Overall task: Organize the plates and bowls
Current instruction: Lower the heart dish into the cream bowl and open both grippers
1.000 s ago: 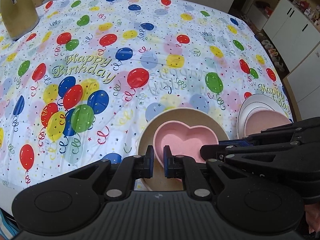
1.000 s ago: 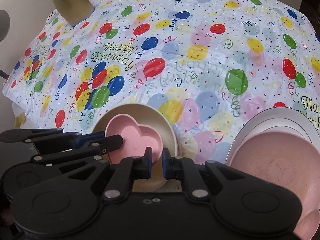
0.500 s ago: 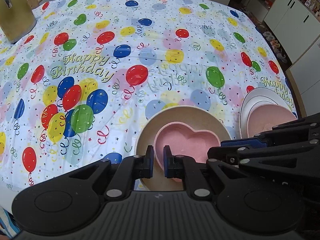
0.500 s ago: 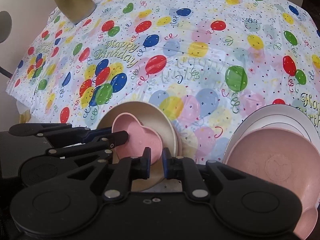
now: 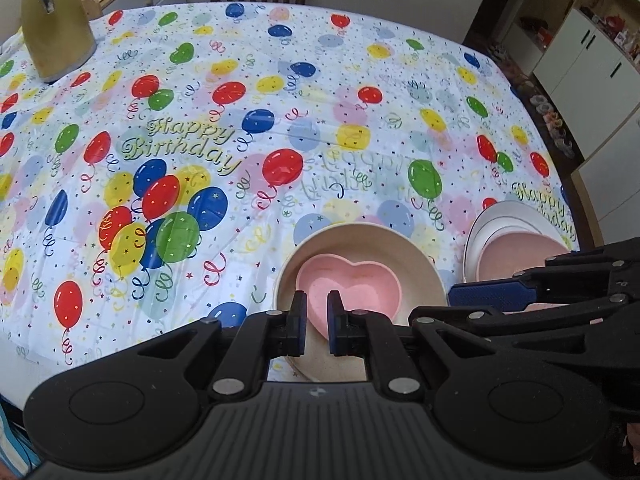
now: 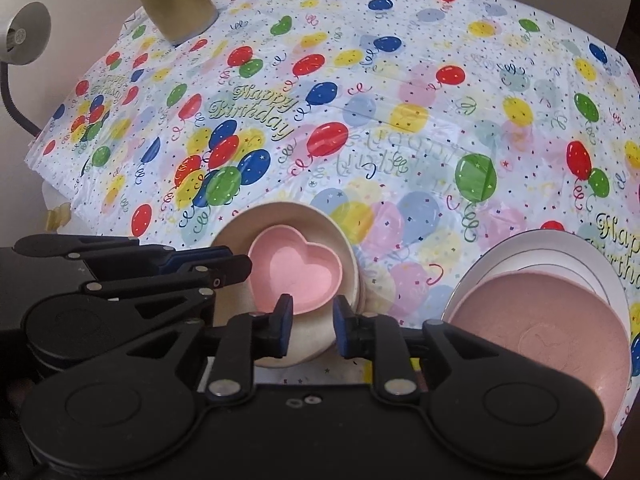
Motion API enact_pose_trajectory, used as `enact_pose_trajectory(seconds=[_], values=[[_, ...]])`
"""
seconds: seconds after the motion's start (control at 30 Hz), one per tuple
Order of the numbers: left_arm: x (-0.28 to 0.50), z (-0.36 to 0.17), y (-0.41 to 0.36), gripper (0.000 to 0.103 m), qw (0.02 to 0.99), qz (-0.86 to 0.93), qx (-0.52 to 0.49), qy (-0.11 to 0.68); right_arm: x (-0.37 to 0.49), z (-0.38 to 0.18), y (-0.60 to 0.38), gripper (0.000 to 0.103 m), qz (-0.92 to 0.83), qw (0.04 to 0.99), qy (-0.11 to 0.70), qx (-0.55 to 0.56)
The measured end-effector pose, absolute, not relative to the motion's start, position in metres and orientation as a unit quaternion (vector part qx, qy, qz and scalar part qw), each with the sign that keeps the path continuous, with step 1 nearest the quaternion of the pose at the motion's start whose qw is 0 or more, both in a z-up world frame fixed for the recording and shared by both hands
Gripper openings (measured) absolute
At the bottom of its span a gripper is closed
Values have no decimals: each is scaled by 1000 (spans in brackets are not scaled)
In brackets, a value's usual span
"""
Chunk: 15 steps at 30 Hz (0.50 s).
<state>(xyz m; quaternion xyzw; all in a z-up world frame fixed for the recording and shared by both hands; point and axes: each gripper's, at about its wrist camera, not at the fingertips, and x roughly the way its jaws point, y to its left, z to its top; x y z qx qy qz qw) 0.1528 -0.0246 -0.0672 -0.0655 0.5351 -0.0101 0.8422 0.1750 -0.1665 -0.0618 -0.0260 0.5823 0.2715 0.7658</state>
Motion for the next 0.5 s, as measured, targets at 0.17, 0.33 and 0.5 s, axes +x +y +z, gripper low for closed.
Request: enact_pose_trajectory(seconds=[0.17, 0.33, 0.5], values=[[140, -54, -25, 10, 853, -10, -72, 516, 167, -53, -176, 50, 272, 775, 570, -25], [126, -41, -27, 15, 865, -8, -78, 495, 158, -41, -186, 72, 267, 787, 556, -26], [113, -30, -29, 45, 876, -1, -86, 475, 149, -27, -196, 79, 272, 798, 538, -20]])
